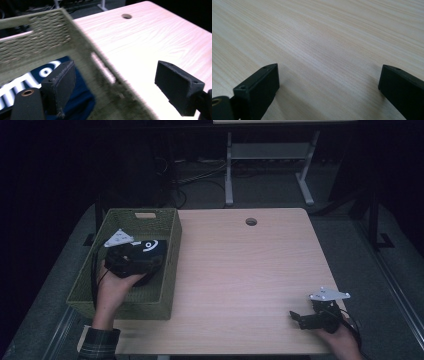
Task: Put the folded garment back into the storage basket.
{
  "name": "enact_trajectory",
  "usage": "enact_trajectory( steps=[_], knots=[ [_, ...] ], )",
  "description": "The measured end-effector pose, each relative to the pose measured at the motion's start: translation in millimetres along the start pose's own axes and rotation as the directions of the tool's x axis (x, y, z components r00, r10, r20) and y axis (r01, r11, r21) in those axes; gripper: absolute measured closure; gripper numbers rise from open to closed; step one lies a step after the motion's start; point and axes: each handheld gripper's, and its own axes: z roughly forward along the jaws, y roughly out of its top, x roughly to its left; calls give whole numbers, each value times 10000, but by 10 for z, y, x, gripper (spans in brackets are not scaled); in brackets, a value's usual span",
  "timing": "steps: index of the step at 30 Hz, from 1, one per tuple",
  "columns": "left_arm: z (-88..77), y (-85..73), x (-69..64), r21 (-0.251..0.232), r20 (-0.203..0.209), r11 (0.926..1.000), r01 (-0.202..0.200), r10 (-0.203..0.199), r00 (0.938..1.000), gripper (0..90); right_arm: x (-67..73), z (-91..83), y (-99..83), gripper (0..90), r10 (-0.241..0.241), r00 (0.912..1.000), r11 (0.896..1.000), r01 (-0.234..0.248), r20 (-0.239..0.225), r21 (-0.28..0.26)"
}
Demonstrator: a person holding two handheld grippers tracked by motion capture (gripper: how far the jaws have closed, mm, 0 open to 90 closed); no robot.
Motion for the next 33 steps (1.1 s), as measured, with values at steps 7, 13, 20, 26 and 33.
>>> enact_trajectory(
  steps=[7, 13, 20, 26, 33],
  knots=[
    [162, 45, -324, -351, 660, 9993, -130, 153, 9977, 164, 0, 0, 0, 30, -1, 10000, 10000, 1, -7, -4],
    [314, 67, -544, -419, 1134, 9987, -300, 346, 9929, 164, -1, 1, 0, 30, -4, 10000, 10000, 4, -9, -3],
    [546, 72, -860, -425, 1565, 9976, -555, 615, 9858, 164, 0, 1, 0, 30, -9, 10000, 10000, 9, -1, -11],
    [706, 34, -1057, -286, 1865, 9970, -723, 764, 9795, 160, 1, 1, 0, 29, -12, 10000, 10000, 12, -25, -6],
    [904, -98, -1250, 20, 2166, 9959, -908, 882, 9723, 160, 1, 0, 0, 30, -16, 10000, 10000, 16, -31, -4]
  ],
)
